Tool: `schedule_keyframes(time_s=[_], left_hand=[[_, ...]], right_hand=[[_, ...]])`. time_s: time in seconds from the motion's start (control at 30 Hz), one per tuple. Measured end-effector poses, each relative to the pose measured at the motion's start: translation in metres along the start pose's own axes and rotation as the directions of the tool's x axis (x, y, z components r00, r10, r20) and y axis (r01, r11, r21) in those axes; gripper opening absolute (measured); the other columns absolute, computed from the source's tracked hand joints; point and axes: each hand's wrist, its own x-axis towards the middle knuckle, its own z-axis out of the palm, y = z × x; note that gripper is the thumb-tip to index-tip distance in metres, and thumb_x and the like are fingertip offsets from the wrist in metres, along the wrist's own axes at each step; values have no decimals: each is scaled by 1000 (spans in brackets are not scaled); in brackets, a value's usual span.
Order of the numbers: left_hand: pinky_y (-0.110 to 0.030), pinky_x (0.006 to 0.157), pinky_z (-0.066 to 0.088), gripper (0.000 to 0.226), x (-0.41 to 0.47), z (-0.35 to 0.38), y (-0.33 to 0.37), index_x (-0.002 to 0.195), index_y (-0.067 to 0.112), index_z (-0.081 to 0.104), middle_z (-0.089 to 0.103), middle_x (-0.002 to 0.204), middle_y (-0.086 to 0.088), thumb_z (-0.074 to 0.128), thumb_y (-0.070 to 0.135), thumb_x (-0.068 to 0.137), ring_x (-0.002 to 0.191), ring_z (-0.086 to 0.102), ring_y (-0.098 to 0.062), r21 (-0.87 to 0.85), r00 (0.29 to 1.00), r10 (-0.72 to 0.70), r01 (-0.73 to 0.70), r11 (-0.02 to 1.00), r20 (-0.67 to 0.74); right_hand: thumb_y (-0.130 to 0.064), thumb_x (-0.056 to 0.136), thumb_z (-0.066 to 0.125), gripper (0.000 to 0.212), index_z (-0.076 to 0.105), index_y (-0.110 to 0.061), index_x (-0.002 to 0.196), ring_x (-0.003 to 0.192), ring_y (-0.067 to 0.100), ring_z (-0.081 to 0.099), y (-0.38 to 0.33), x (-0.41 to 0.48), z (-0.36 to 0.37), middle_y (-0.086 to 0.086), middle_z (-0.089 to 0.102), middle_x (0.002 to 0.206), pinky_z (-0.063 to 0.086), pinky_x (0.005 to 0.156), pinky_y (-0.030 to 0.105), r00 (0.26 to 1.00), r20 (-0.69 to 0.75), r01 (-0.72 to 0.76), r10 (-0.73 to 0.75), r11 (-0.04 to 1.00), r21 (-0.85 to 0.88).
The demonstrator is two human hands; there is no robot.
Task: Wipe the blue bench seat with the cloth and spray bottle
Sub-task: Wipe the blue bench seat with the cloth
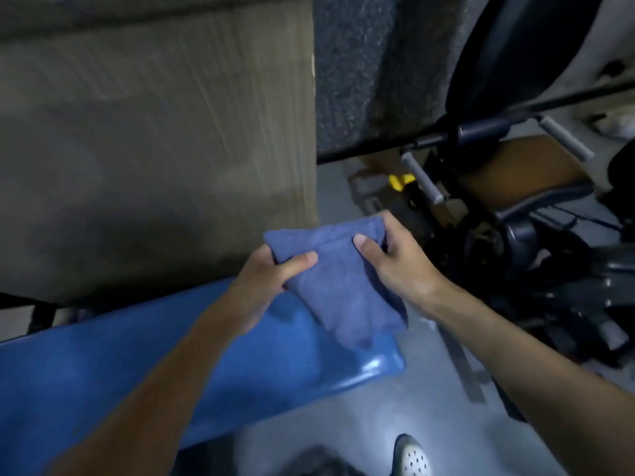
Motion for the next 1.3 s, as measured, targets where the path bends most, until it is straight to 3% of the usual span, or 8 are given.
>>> schedule_keyframes(time_s=[0.13, 0.23, 0.4, 0.57, 0.8, 0.93, 1.13, 1.3], left_hand=[[-36, 73, 56, 40, 13, -11, -81, 116, -4, 62, 69, 108, -13, 71, 21, 86, 95, 67, -26, -40, 988, -57, 64, 997, 144], [-27, 48, 30, 33, 36, -19, -160, 89, -2, 61, 47, 68, -11, 67, 30, 92, 54, 43, -13, 330, 993, -112, 97, 939, 27], [-36, 92, 43, 35, 62, -44, -279, 123, 15, 58, 57, 112, -9, 63, 27, 90, 109, 55, -30, 860, 995, 52, -103, 501, 89], [-44, 109, 25, 62, 84, -47, -310, 137, 28, 51, 43, 147, 0, 34, 51, 82, 140, 33, -22, 942, 906, 302, -330, 64, 297], [-43, 108, 26, 87, 92, -47, -319, 147, 36, 32, 31, 151, 13, 9, 72, 71, 140, 27, -12, 942, 893, 301, -319, -105, 336], [-40, 111, 17, 87, 89, -46, -331, 148, 40, 27, 24, 156, 15, 3, 70, 70, 143, 19, -9, 941, 883, 328, -315, -120, 337], [-35, 108, 19, 71, 87, -47, -317, 146, 46, 29, 25, 155, 20, 13, 58, 78, 142, 20, -5, 942, 913, 238, -334, -29, 332], [-50, 117, 13, 80, 84, -53, -314, 143, 64, 13, 7, 163, 12, 17, 85, 66, 150, 5, -13, 957, 954, 104, -270, -107, 281]], right_hand=[[-17, 97, 56, 23, 47, 4, 100, 74, 8, 55, 77, -27, 14, 10, 57, 85, 49, 70, 30, 981, -92, -176, 172, 984, -30], [-24, 95, 59, 30, 48, -7, 118, 96, 18, 60, 151, -39, 28, 10, 60, 104, 48, 89, 40, 948, -196, -297, 252, 923, -247], [-64, 85, 34, 76, 29, -23, 148, 138, 32, 27, 255, -55, 87, 8, 33, 151, 25, 109, 47, 942, -145, -305, 303, 592, -746], [-79, 76, 14, 89, 25, -31, 150, 148, 33, 5, 316, -53, 138, 5, 16, 161, 7, 112, 62, 989, -115, -141, 94, 365, -920], [-72, 83, 19, 69, 41, -39, 139, 129, 33, 38, 336, -51, 103, 9, 39, 144, 31, 100, 54, 969, -185, -150, -164, 206, -967], [-85, 72, -3, 92, 30, -39, 144, 131, 35, 34, 346, -67, 112, 11, 37, 143, 31, 102, 55, 976, -132, -93, -176, 216, -972], [-72, 78, 16, 74, 26, -47, 147, 148, 27, 9, 357, -91, 101, 2, 23, 159, 8, 116, 56, 966, 115, 180, -233, 277, -944], [-68, 87, 27, 59, 21, -53, 144, 143, 25, 22, 361, -52, 62, -4, 19, 157, 31, 105, 51, 993, -81, -24, -86, 518, -855]])
